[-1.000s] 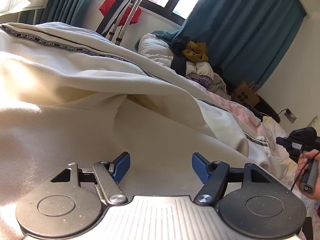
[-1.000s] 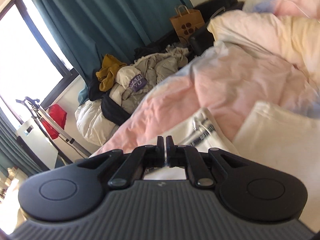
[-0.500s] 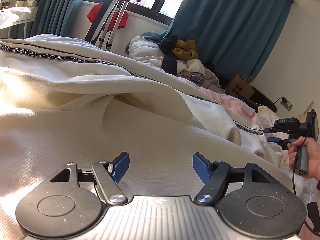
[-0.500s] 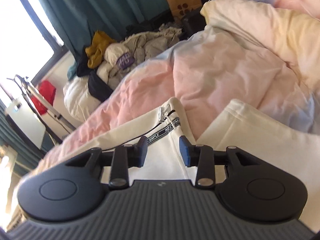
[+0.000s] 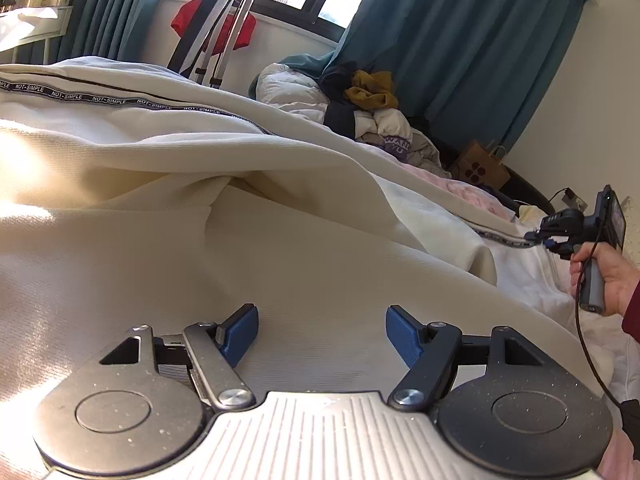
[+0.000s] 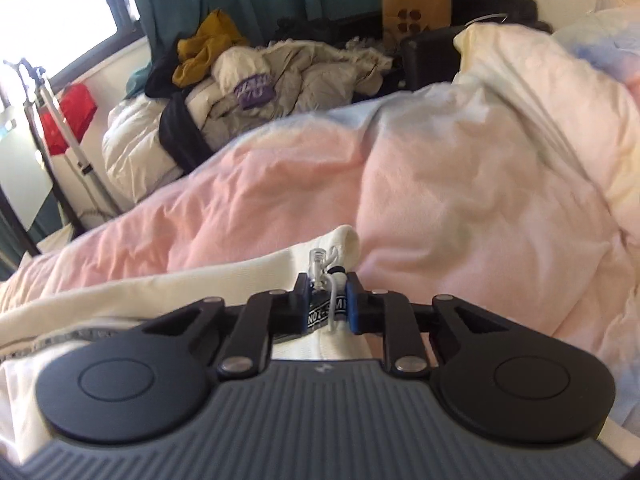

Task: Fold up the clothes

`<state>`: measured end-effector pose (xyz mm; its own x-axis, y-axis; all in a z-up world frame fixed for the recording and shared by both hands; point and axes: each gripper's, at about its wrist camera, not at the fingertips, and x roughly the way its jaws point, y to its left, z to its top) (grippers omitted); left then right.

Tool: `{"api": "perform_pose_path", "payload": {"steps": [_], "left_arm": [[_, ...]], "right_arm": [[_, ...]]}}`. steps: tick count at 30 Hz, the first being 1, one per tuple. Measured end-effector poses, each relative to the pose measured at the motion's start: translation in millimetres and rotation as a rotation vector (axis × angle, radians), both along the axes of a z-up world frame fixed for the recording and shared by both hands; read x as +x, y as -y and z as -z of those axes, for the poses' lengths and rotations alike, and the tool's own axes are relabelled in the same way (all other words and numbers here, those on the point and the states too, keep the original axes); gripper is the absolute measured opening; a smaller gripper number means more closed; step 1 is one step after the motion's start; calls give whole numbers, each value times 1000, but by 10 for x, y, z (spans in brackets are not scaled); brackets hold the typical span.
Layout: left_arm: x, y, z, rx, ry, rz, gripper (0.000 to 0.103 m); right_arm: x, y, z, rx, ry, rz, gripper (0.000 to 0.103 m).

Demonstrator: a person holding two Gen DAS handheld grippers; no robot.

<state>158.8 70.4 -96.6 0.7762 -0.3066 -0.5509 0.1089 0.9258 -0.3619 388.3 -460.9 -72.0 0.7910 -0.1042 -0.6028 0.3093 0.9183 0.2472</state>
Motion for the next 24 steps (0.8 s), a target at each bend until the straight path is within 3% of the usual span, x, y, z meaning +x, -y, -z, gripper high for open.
{"api": "perform_pose_path", "payload": {"steps": [4,7,11,15,18,24], "left_arm": [[-12,-57,-77,-25,25,-9,73],[-7,-57,-92,8,51,-10,73],[62,-102,-42,4,46,-20,73],[171,-149,45,-33,10,-26,73],[184,-152,55,-36,7,-25,73],[145,-123,60,-26,8,-22,73]], "right_arm": [[159,-27,-404,-64,138,41,19],[437,-85,-633,-136,197,80,18],[839,-169,-703,-236,210,122,12],[865,-100,-501,-62,194,111,12],[600,-130,-390,-25,220,90,12],[-476,-238,-201,83,274,127,14]]}}
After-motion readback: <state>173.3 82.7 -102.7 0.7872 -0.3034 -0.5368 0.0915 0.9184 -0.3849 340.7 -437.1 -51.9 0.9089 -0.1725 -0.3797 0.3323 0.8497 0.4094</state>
